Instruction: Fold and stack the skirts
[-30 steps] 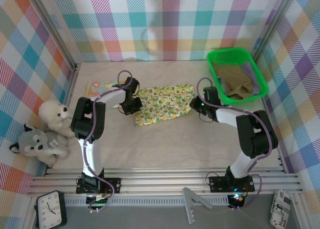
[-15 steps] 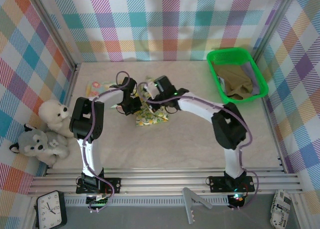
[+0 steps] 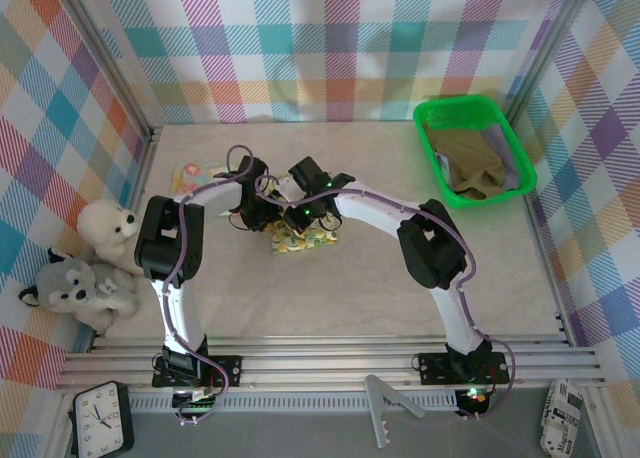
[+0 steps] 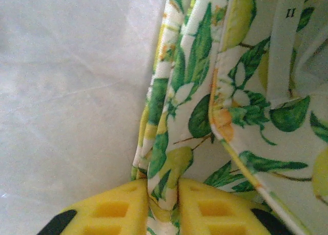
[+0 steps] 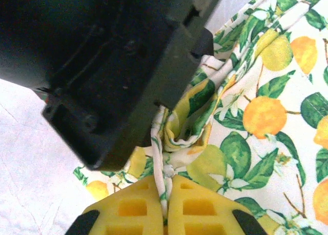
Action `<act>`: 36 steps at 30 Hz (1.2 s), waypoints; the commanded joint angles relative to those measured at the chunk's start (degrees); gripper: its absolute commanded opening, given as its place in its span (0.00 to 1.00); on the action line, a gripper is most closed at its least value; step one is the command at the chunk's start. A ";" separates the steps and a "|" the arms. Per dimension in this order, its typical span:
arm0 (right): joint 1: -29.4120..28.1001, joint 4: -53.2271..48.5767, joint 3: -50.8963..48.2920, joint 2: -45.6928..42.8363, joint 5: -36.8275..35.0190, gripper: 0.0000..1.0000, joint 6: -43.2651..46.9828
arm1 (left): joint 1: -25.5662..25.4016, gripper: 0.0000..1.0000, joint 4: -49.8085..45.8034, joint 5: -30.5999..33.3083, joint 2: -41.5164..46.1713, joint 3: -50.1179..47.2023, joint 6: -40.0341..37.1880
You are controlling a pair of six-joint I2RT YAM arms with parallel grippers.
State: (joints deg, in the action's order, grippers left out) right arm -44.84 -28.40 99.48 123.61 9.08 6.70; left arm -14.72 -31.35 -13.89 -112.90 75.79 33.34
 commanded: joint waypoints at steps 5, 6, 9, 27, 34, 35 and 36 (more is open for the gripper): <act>0.17 -4.65 -0.02 -4.44 10.14 0.28 -0.42 | 2.06 0.29 -10.75 5.99 8.92 0.57 -2.20; 0.30 -4.96 -0.25 -5.36 10.77 0.30 -0.29 | 2.06 0.30 -11.70 7.00 10.18 0.68 -2.49; 1.67 -5.19 -1.32 -8.01 11.36 0.35 -0.38 | 2.06 0.31 -14.35 10.15 13.54 0.69 -3.10; 11.75 -5.79 18.02 11.09 5.93 0.04 -14.42 | -5.22 0.25 0.50 -6.29 4.57 -2.49 5.76; 12.62 -18.74 27.98 20.09 -4.89 0.02 -21.87 | -5.12 0.24 -0.73 -3.36 4.88 -9.07 5.07; 13.24 -19.68 26.52 19.73 -5.13 0.01 -23.89 | -4.50 0.25 -0.88 -3.27 5.42 -9.80 4.25; 13.89 -19.76 24.15 18.99 -5.06 0.01 -25.44 | -4.04 0.26 -1.21 -3.18 5.59 -9.91 3.27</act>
State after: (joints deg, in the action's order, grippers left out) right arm -32.51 -40.69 124.95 143.11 8.01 -12.36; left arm -20.38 -29.56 -19.25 -107.90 68.34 38.11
